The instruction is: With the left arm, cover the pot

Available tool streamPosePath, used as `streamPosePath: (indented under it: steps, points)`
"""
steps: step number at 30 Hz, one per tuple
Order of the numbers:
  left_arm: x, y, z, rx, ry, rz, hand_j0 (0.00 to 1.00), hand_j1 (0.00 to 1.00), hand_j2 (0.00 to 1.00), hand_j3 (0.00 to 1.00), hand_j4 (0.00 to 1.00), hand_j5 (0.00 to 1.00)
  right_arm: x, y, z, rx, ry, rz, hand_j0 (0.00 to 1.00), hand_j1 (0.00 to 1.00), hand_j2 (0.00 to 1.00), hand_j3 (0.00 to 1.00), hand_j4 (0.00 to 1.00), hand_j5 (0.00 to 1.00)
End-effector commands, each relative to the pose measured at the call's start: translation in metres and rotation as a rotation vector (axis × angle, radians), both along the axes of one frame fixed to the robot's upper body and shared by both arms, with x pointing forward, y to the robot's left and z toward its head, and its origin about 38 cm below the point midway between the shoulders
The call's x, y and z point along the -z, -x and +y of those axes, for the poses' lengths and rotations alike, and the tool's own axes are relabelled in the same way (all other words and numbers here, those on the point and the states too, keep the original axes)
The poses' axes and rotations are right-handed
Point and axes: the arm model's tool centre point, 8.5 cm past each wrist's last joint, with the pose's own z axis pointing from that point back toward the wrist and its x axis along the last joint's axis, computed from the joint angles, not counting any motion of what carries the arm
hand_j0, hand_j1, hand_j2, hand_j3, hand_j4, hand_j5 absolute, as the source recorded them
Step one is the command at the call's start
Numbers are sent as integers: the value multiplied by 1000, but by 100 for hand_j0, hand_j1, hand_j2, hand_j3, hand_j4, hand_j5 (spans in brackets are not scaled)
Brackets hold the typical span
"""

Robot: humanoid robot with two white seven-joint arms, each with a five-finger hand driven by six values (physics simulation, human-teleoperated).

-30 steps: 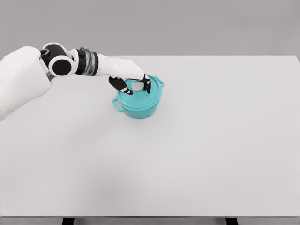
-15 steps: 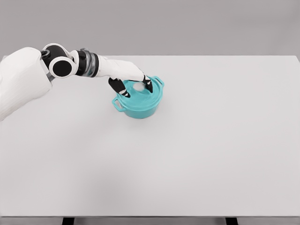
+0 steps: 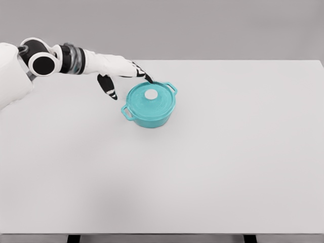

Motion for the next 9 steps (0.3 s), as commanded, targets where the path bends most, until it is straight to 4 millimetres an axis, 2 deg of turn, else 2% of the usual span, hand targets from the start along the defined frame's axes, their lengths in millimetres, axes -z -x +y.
streamPosePath:
  steps: [1,2,3,4,9]
  points:
    - [-9,0,69,-122,-40,-13,100,100,100,100,100,100,0,0,0,1,0,1,100,100,100,100,100,100]
    - [-8,2,81,-141,-49,-13,100,100,100,100,100,100,0,0,0,1,0,1,100,100,100,100,100,100]
    - [-13,5,109,-178,-63,-20,100,100,100,100,100,100,0,0,0,0,-1,-1,100,100,100,100,100,100]
    - [-12,6,114,-184,-63,-19,100,100,100,100,100,100,0,0,0,0,-1,-1,100,100,100,100,100,100]
    - [-3,9,114,-178,-68,-3,100,100,100,100,100,100,0,0,0,1,0,1,100,100,100,100,100,100]
